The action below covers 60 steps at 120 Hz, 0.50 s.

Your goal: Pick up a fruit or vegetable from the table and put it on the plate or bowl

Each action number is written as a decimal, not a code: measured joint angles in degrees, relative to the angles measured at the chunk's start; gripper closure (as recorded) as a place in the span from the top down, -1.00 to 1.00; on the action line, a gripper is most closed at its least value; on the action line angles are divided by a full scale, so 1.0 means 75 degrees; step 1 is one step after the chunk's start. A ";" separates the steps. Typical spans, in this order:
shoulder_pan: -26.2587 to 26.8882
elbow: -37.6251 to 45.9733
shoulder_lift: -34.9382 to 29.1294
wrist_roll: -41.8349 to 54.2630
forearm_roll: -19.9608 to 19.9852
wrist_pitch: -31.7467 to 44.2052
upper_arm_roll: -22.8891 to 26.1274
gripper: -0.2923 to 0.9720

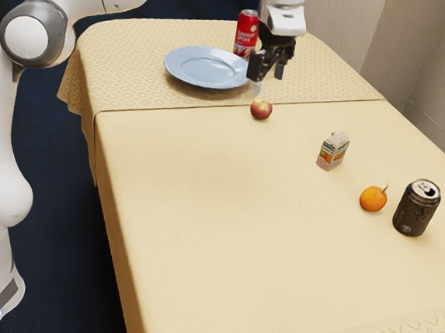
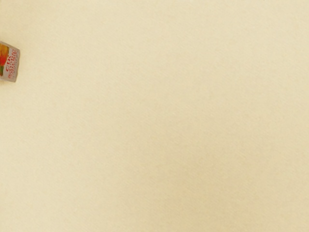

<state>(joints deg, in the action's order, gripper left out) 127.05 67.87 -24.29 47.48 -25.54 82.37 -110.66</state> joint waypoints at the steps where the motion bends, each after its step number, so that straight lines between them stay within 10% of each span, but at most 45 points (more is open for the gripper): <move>1: 0.0000 0.0000 0.0000 0.0044 -0.0001 0.0018 0.0000 0.54; 60: -0.0253 -0.0821 0.0728 0.1791 -0.0073 0.0158 0.0388 0.53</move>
<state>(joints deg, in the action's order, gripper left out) 125.15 61.72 -18.84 60.91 -26.08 83.55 -107.75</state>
